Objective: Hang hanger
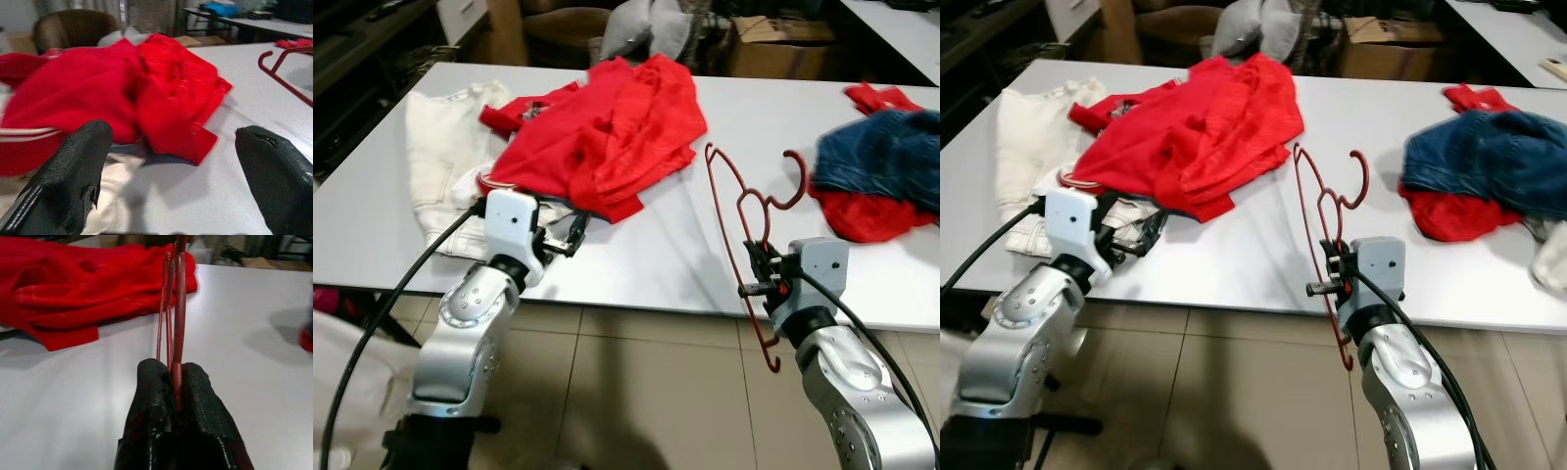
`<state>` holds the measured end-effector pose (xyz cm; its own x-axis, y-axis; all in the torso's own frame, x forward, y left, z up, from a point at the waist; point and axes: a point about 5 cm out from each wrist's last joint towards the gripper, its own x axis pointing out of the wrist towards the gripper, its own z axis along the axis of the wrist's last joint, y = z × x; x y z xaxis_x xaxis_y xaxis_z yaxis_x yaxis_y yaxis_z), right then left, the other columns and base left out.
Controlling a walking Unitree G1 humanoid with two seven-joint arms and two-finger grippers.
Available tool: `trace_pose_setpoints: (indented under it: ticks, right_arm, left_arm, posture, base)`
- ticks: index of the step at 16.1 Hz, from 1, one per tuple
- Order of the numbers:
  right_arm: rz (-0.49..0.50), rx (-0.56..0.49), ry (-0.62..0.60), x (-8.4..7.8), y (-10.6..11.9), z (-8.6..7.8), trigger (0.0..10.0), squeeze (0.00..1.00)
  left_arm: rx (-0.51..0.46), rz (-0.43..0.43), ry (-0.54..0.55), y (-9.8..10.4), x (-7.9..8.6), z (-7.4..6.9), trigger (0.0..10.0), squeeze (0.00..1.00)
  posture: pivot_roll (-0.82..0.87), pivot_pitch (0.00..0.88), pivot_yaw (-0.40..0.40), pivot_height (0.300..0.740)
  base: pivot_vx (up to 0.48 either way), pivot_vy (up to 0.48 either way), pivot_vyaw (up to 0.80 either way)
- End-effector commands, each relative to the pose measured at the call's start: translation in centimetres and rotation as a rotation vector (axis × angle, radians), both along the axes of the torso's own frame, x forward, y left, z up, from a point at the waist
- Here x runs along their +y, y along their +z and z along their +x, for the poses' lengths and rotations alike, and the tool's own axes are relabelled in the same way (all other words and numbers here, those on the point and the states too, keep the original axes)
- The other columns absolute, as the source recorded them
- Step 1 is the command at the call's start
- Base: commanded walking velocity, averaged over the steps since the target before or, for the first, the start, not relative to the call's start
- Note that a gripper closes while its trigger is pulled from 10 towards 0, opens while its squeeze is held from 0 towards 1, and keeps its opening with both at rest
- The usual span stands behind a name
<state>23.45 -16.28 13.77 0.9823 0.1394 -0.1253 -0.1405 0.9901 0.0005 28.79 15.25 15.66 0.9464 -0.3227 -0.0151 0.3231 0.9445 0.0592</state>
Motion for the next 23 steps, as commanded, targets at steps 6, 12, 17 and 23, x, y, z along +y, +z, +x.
trace_pose_setpoints:
  ticks: [6, 12, 17, 23]
  right_arm:
    - [0.033, -0.039, -0.019, 0.2, 0.3, 0.2, 10.0, 0.0]
    - [0.03, -0.043, -0.053, -0.3, 0.3, 0.2, 10.0, 0.0]
    - [0.032, -0.049, -0.045, -0.1, 0.4, 0.3, 10.0, 0.0]
    - [0.045, -0.033, -0.07, -0.4, 0.0, 0.3, 10.0, 0.0]
  left_arm:
    - [-0.001, 0.02, -0.013, -0.1, 0.0, 0.5, 10.0, 1.0]
    - [-0.007, 0.006, -0.045, -0.1, -0.9, 0.9, 10.0, 1.0]
    - [-0.002, -0.001, -0.031, -0.4, -1.4, 1.0, 10.0, 0.92]
    - [-0.017, 0.0, -0.042, -0.2, -1.1, 1.1, 10.0, 0.64]
  posture:
    - [0.07, 0.01, 0.029, 0.74]
    - [0.07, 0.003, 0.037, 0.74]
    - [0.06, 0.0, 0.035, 0.74]
    - [0.07, 0.0, 0.035, 0.74]
  base:
    - [0.316, 0.0, 0.27]
    - [0.318, 0.0, -0.35]
    - [0.188, 0.0, 0.0]
    - [0.0, 0.24, -0.39]
